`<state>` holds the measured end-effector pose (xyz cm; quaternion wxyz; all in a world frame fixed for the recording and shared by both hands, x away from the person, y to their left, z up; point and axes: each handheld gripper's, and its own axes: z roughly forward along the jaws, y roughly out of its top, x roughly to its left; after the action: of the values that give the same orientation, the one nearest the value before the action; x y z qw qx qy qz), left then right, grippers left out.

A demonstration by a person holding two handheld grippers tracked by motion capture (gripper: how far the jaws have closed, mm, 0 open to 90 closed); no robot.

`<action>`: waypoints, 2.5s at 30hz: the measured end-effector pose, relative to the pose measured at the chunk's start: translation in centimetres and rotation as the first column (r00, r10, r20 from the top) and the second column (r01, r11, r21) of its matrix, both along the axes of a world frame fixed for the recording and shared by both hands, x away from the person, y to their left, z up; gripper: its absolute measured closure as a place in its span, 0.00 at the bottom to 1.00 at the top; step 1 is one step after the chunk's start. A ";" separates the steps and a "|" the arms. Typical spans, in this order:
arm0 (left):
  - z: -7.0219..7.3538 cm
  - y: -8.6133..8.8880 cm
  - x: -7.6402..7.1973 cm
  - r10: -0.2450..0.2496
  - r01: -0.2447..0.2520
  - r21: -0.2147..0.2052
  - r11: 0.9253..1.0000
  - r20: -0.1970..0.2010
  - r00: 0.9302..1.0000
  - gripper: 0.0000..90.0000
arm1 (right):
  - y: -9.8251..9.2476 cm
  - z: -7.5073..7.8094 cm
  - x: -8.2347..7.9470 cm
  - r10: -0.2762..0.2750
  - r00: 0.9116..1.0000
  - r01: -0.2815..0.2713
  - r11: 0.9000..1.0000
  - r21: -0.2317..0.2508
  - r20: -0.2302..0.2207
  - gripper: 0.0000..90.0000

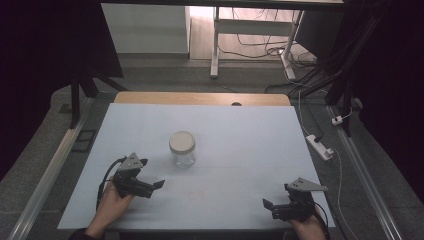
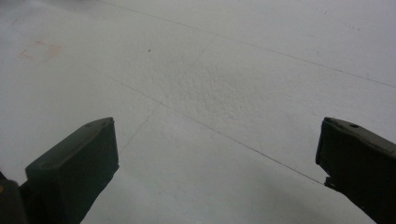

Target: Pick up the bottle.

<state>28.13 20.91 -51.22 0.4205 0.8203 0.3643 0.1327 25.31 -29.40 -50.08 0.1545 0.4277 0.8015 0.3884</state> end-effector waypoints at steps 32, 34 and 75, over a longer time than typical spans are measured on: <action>-0.3 -3.6 7.2 -0.051 0.051 -0.007 0.999 0.010 0.999 0.00 | 0.0 0.0 0.0 -0.003 1.000 0.003 1.000 0.002 -0.002 0.00; -0.3 -3.8 7.5 -0.058 0.058 -0.014 0.998 0.011 0.998 0.00 | -0.1 0.0 0.0 -0.004 1.000 0.004 1.000 0.001 -0.001 0.00; -1.8 -6.8 9.6 -0.093 0.091 0.038 0.995 0.066 0.993 0.08 | -0.2 0.0 0.0 -0.004 1.000 0.004 1.000 0.012 -0.001 0.00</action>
<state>37.70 14.06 -52.99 0.4238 0.8385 0.3091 0.1474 25.35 -29.58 -50.09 0.1523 0.4301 0.7984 0.3929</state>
